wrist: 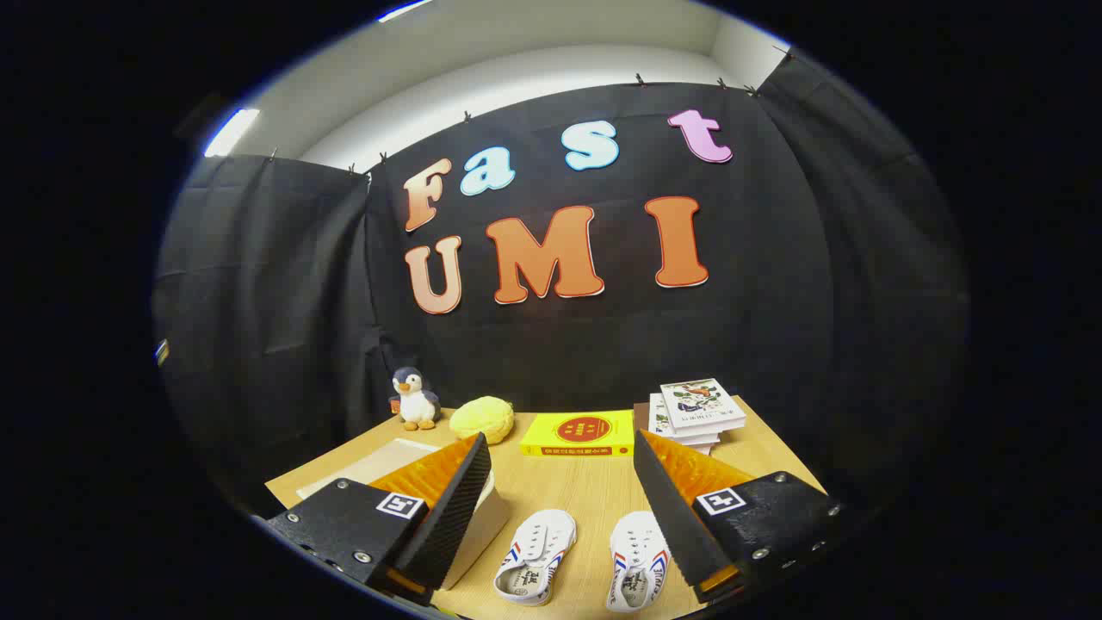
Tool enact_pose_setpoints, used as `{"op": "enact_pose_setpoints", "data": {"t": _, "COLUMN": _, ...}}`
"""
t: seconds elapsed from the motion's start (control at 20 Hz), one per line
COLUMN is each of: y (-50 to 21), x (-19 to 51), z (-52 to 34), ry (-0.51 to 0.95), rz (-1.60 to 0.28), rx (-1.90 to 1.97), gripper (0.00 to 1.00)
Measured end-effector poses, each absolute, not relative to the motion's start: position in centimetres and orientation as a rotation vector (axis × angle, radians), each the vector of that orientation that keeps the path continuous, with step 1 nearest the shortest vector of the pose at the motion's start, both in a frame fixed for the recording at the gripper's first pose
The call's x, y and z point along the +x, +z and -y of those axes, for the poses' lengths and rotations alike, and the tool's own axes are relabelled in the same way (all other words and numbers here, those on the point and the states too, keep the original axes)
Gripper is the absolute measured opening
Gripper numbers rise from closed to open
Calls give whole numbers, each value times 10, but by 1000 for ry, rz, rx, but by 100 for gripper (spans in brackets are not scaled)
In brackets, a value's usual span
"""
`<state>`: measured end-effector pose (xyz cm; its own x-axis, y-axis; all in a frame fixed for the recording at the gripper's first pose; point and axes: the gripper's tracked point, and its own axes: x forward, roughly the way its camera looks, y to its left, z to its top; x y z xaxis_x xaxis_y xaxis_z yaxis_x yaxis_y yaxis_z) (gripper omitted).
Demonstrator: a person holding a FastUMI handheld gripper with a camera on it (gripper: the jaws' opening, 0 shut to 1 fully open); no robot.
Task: Open the storage box then place both shoes into the box .Put the left shoe in first, then the right shoe, with the right side of both shoes facing outward in a uniform manner.
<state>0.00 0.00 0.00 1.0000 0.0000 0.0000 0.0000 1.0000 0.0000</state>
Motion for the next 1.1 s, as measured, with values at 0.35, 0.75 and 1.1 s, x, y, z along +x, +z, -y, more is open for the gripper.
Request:
{"op": "enact_pose_setpoints", "data": {"t": 0.35, "y": -9, "x": -2, "z": 2, "ry": -6, "rz": -33, "rx": 26, "gripper": 99}}
{"op": "enact_pose_setpoints", "data": {"t": 0.75, "y": -29, "x": 9, "z": -9, "ry": 21, "rz": -89, "rx": 58, "gripper": 98}}
{"op": "enact_pose_setpoints", "data": {"t": 1.1, "y": -79, "x": 26, "z": -32, "ry": 85, "rz": -225, "rx": 115, "gripper": 99}}
